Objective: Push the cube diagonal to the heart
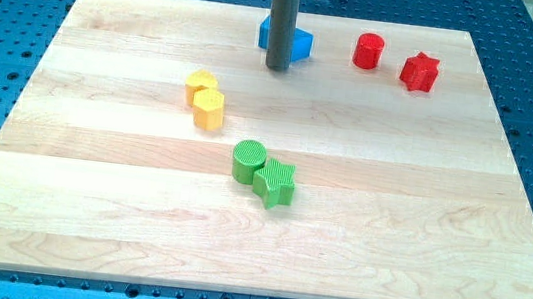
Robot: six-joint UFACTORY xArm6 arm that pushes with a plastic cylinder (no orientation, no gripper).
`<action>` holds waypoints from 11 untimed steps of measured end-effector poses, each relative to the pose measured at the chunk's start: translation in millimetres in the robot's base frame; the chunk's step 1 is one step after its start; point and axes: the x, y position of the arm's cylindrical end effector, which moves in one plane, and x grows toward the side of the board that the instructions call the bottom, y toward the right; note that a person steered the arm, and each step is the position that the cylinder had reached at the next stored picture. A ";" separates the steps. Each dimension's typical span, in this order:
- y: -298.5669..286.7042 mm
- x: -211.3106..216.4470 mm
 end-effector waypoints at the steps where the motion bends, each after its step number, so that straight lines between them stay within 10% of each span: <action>1: 17.5 -0.6; 4: -88.7 -87.7; 8: -8.5 -92.2; 11: -99.5 -49.4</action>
